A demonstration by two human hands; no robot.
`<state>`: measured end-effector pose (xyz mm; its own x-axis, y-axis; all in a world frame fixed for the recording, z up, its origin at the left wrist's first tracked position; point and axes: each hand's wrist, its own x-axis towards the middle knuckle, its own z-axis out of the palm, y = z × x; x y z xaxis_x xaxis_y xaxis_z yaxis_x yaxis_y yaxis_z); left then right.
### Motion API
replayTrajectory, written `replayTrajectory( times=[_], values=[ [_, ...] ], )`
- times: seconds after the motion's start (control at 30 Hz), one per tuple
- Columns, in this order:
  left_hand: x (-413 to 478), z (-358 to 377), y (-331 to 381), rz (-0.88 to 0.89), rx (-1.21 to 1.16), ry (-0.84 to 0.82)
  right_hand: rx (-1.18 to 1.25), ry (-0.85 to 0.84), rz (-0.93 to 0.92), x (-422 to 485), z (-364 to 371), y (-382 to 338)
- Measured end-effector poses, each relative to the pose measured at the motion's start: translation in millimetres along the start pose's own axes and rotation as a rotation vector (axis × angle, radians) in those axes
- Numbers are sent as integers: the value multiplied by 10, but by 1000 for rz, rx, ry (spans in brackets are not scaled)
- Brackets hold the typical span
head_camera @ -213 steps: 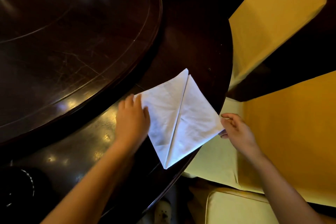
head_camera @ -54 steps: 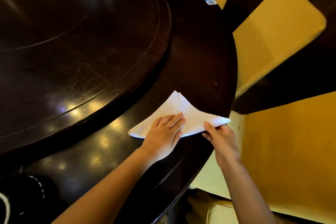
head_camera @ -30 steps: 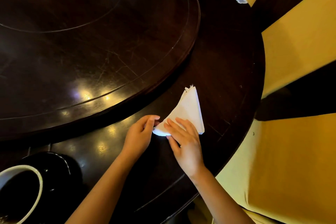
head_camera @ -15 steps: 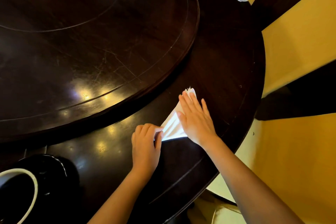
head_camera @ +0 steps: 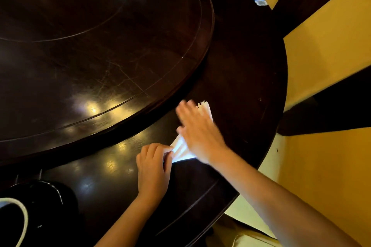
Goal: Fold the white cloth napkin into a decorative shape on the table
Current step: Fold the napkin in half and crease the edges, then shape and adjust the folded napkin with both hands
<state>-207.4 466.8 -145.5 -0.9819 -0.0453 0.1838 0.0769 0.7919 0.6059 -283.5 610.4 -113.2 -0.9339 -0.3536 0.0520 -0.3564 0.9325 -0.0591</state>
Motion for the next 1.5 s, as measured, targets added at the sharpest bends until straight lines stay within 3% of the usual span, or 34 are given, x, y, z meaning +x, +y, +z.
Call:
replayTrajectory(
  times=[0.1, 0.33, 0.47, 0.57, 0.67, 0.73, 0.83, 0.97, 1.07, 1.17, 1.33, 1.5],
  values=[
    [-8, 9, -11, -1, -5, 1, 59, -190, -162, -152, 129, 5],
    [-1, 14, -23, -31, -59, -36, 27, -235, 124, 129, 144, 703],
    [18, -51, 81, -31, 50, -55, -37, -236, 227, 77, 13, 809],
    [125, -90, 218, 88, 168, -53, 39, -71, -35, -157, -37, 674],
    [177, -5, 307, 318, 113, -189, 125, -218, -356, -479, -74, 638],
    [158, 65, 289, 407, 161, -296, 151, -270, -391, -612, -72, 673],
    [118, 141, 184, 458, 314, -374, 262, -195, -336, -639, -35, 757],
    [145, 137, 180, 421, 233, -351, 449, -35, -263, -591, -62, 747],
    [213, 85, 213, 317, 38, -289, 520, 47, -175, -491, -215, 661],
    [300, -93, 278, 163, -103, -268, 578, 89, -125, -402, -430, 539],
    [233, -343, 370, 114, -348, -358, 790, 96, 61, -332, -621, 297],
    [118, -396, 364, -47, -354, -328, 891, 85, 158, -326, -586, 148]
  ],
)
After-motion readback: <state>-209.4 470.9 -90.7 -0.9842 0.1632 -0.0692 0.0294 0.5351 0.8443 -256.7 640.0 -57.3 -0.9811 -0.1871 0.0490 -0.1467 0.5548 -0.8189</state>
